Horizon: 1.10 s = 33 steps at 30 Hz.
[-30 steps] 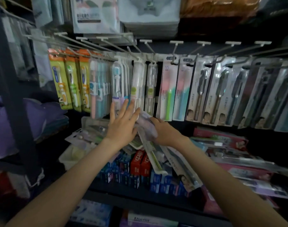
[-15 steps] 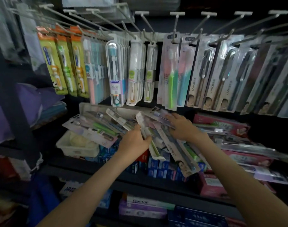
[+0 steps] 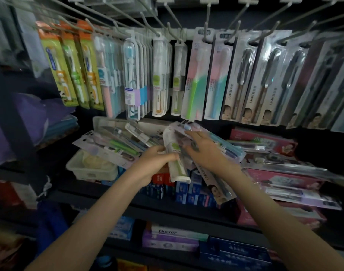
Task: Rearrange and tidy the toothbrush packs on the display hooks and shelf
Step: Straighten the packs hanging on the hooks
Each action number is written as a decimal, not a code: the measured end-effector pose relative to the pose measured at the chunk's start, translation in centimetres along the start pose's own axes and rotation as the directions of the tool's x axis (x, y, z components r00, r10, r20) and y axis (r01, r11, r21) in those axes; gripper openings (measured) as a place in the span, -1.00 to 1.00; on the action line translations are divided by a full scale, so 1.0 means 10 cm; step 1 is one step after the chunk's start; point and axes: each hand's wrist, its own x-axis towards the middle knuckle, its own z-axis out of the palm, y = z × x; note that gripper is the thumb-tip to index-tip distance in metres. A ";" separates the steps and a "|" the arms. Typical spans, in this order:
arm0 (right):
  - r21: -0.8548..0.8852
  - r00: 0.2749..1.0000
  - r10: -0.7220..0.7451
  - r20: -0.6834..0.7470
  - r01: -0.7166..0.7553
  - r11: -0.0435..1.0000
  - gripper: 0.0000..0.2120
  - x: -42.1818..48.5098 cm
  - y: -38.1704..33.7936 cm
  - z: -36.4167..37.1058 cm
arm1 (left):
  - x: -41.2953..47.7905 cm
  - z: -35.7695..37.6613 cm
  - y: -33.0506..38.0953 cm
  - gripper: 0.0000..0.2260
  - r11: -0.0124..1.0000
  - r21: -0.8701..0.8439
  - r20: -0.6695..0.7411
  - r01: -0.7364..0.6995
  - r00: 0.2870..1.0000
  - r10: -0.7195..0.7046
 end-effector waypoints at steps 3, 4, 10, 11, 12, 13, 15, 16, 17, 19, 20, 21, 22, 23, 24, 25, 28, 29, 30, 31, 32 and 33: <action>0.205 0.997 0.067 0.027 -0.071 0.976 -0.53 0.04 -0.23 0.07 | -0.10 -0.16 0.00 -0.45 0.999 0.022 0.060 -0.033 0.998 0.032; 0.286 0.993 0.103 0.051 -0.113 0.951 -0.53 0.06 -0.30 0.09 | -0.14 -0.20 0.01 -0.53 0.998 0.027 0.071 -0.052 0.996 0.050; 0.598 0.963 0.176 0.203 -0.265 0.756 -0.55 0.14 -0.39 0.16 | -0.26 -0.22 0.10 -0.64 0.972 0.133 0.096 -0.195 0.978 0.183; 0.622 0.961 0.169 0.217 -0.269 0.735 -0.54 0.14 -0.41 0.13 | -0.26 -0.21 0.12 -0.61 0.960 0.172 0.106 -0.221 0.973 0.205; 0.632 0.961 0.158 0.227 -0.269 0.727 -0.55 0.13 -0.43 0.10 | -0.26 -0.20 0.15 -0.56 0.946 0.212 0.115 -0.244 0.968 0.223; 0.640 0.961 0.152 0.232 -0.268 0.720 -0.53 0.13 -0.44 0.08 | -0.25 -0.20 0.15 -0.52 0.936 0.236 0.123 -0.262 0.963 0.239; 0.649 0.968 0.154 0.198 -0.248 0.719 -0.44 0.14 -0.40 0.02 | -0.24 -0.19 0.18 -0.45 0.933 0.245 0.147 -0.265 0.961 0.234; 0.643 0.975 0.147 0.167 -0.221 0.733 -0.40 0.14 -0.41 -0.03 | -0.24 -0.20 0.20 -0.43 0.926 0.265 0.147 -0.268 0.961 0.236; 0.628 0.981 0.139 0.135 -0.193 0.754 -0.38 0.13 -0.42 -0.08 | -0.24 -0.21 0.24 -0.45 0.902 0.319 0.130 -0.290 0.957 0.261; 0.577 0.994 0.088 0.060 -0.107 0.810 -0.32 0.12 -0.44 -0.19 | -0.21 -0.24 0.35 -0.53 0.818 0.441 0.050 -0.369 0.920 0.389; 0.518 0.998 0.055 0.001 -0.048 0.854 -0.30 0.12 -0.47 -0.25 | -0.19 -0.26 0.42 -0.57 0.769 0.495 -0.012 -0.405 0.881 0.472; 0.448 0.998 0.020 -0.066 0.012 0.894 -0.28 0.13 -0.51 -0.30 | -0.16 -0.28 0.49 -0.58 0.719 0.541 -0.078 -0.437 0.825 0.560; 0.384 0.991 -0.011 -0.131 0.061 0.921 -0.27 0.16 -0.54 -0.35 | -0.12 -0.29 0.56 -0.57 0.664 0.587 -0.132 -0.463 0.755 0.642; 0.339 0.982 -0.032 -0.186 0.095 0.936 -0.25 0.20 -0.57 -0.40 | -0.08 -0.31 0.63 -0.55 0.605 0.634 -0.160 -0.482 0.683 0.713; 0.313 0.974 -0.046 -0.224 0.116 0.943 -0.23 0.25 -0.62 -0.46 | -0.03 -0.34 0.71 -0.54 0.538 0.683 -0.161 -0.495 0.616 0.772; 0.295 0.967 -0.056 -0.250 0.131 0.946 -0.21 0.31 -0.67 -0.52 | 0.04 -0.37 0.78 -0.51 0.460 0.742 -0.143 -0.488 0.556 0.819; 0.224 0.951 -0.087 -0.296 0.158 0.962 -0.19 0.50 -0.82 -0.66 | 0.30 -0.47 0.99 -0.40 0.215 0.921 -0.053 -0.325 0.443 0.895; 0.192 0.943 -0.102 -0.315 0.169 0.967 -0.19 0.56 -0.87 -0.69 | 0.35 -0.49 1.08 -0.36 0.172 0.947 -0.030 -0.271 0.458 0.889; 0.173 0.936 -0.116 -0.332 0.181 0.968 -0.19 0.60 -0.91 -0.71 | 0.40 -0.51 1.15 -0.32 0.151 0.960 -0.020 -0.235 0.482 0.876; 0.159 0.929 -0.130 -0.347 0.195 0.968 -0.19 0.64 -0.94 -0.73 | 0.46 -0.52 1.21 -0.28 0.154 0.965 -0.025 -0.213 0.507 0.861; 0.147 0.921 -0.145 -0.362 0.210 0.967 -0.18 0.66 -0.97 -0.73 | 0.50 -0.53 1.26 -0.24 0.172 0.965 -0.045 -0.199 0.519 0.853; 0.136 0.911 -0.162 -0.378 0.228 0.964 -0.18 0.66 -1.00 -0.73 | 0.53 -0.54 1.29 -0.22 0.202 0.959 -0.072 -0.199 0.520 0.851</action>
